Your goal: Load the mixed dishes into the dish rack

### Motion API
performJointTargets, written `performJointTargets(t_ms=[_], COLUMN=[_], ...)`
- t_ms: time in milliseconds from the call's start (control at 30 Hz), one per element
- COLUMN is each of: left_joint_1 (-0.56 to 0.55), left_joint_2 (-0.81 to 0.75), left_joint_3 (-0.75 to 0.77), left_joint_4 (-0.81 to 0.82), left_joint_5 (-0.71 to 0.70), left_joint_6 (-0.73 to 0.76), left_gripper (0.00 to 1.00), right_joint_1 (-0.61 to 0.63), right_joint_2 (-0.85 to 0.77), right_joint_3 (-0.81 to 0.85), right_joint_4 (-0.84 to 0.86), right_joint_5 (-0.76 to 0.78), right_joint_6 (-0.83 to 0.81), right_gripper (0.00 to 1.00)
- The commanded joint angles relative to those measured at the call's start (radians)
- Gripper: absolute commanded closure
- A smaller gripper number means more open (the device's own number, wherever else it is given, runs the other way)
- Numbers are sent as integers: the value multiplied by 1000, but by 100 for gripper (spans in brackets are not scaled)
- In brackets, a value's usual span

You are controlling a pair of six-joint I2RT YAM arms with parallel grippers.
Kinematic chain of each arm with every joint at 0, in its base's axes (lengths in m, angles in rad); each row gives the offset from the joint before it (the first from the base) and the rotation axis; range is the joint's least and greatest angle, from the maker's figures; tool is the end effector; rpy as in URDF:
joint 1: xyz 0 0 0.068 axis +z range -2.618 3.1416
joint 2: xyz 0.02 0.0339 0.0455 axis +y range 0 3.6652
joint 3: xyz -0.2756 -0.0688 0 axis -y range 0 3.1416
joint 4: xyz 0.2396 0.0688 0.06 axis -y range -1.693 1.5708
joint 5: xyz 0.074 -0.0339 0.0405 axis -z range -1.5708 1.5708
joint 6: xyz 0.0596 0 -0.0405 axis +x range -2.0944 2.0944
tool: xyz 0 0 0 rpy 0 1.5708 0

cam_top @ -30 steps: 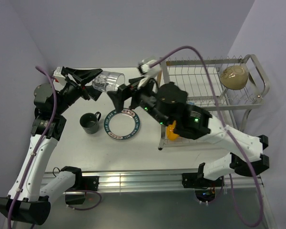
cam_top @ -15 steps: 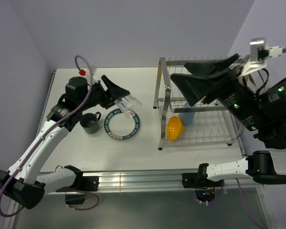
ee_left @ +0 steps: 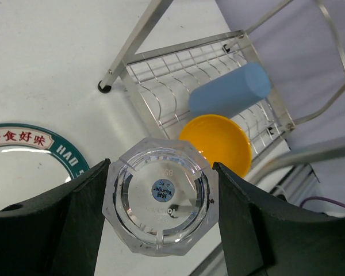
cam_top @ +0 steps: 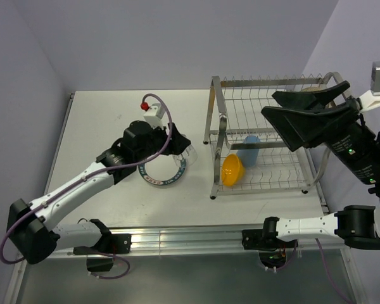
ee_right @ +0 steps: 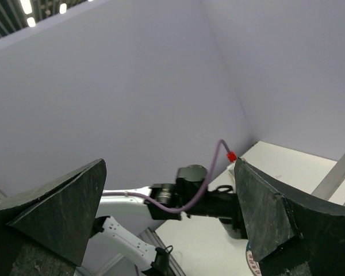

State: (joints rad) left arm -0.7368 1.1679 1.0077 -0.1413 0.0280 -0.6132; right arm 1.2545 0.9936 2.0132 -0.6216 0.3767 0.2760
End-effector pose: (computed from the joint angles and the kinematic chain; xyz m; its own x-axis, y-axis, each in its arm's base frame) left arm 0.2104 -0.1931 0.3484 -0.5778 -0.2525 -0.7761 0.4389 0.7056 -0.5563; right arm 0.0405 0.0533 0.6301 -0.0961 0.5211 -0.8481 -0.7817 0.4880 0.3884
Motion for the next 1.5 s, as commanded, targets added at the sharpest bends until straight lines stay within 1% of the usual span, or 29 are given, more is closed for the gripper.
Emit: performJointTargets(t_ms=[0,67,133,267,367,533,833,1067,1267,1467], left_joint_1=[-6,-12,-15,-16,-22,-24,-39,-64,-79,-84], left_joint_2=[64,105,136,245,320,433,564,642,710,753], left_joint_3=[-6,-9,0,49,72,100,126,192,255,275], left_joint_4=[245,325,361,431,463,572,716,753,747,737], left_joint_5=[-19,-11,-5,33,38,39,47,36,20,4], left_joint_6=[56,55,43,7,-13,-62,-122,-141,-135,-132], left_gripper=[100,100,100,100,100,100,100,100,100,100], right_joint_1=[8,8,8,8,8,8,10,10,8,8], right_joint_2=[-18,-24,-39,-64,-73,-76,-81,-87,-90,-99], right_joint_3=[16,13,-10,-39,-33,-21,2,15,18,6], right_joint_4=[-7,-13,-10,3,0,-15,-56,-95,-101,-99], right_joint_5=[7,5,11,24,30,36,51,57,51,57], right_joint_6=[28,38,51,60,58,61,66,75,77,84], right_gripper=[0,0,0,0,0,0,0,0,0,0])
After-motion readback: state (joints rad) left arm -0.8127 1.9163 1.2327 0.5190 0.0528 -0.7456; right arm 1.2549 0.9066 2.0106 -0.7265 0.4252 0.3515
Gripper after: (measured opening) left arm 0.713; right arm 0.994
